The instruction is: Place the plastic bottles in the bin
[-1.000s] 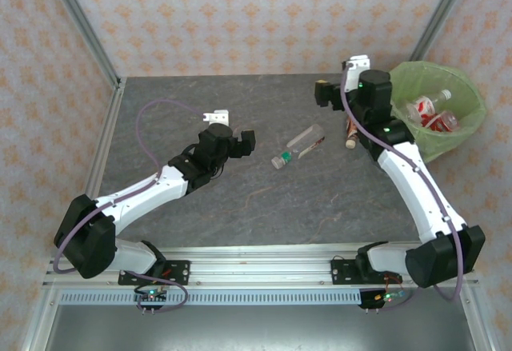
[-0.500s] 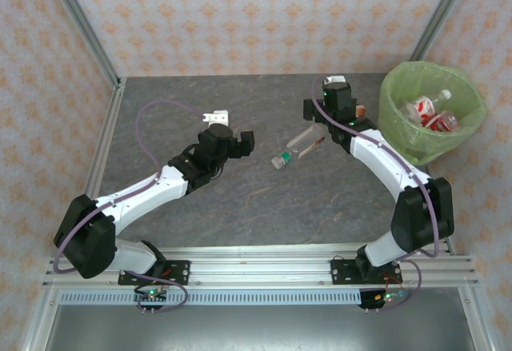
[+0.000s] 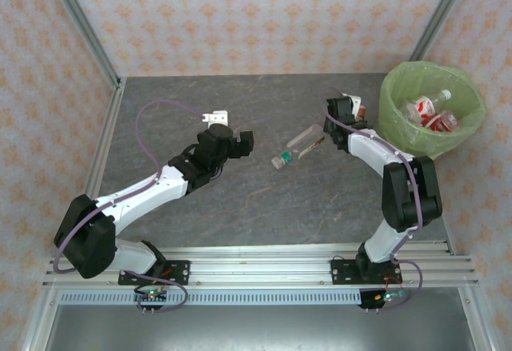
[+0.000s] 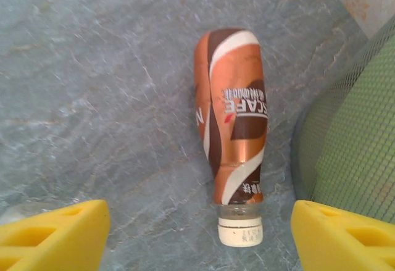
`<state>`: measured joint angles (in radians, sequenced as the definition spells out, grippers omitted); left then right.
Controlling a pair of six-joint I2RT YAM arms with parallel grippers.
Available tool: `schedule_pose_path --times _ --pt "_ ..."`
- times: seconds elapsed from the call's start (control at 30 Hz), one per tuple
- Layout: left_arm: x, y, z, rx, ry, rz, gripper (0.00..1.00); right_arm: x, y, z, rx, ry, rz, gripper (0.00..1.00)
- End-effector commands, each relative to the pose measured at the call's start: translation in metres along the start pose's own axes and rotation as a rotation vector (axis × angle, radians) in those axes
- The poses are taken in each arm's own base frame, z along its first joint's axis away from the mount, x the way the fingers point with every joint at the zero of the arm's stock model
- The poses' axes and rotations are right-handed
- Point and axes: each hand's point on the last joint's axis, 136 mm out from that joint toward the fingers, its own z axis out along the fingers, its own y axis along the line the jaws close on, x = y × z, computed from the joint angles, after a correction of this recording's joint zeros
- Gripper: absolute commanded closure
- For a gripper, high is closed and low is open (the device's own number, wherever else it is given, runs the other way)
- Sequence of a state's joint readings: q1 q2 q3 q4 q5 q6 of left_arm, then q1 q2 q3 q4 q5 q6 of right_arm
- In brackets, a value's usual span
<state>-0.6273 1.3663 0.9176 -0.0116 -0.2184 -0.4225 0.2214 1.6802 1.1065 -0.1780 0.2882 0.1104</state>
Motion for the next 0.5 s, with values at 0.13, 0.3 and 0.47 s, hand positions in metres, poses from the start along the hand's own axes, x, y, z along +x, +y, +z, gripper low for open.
schedule_pose_path --times 0.13,0.3,0.47 --pt "-0.005 0.009 -0.001 -0.049 -0.012 -0.020 0.00 0.019 -0.018 0.017 0.070 0.082 0.035 0.23" --pt "-0.004 0.009 0.000 -0.051 -0.009 -0.023 0.00 0.030 -0.020 0.019 0.092 0.146 0.024 0.25" --pt "-0.002 0.012 -0.001 -0.057 -0.009 -0.023 0.00 0.046 -0.028 0.025 0.128 0.234 0.036 0.25"
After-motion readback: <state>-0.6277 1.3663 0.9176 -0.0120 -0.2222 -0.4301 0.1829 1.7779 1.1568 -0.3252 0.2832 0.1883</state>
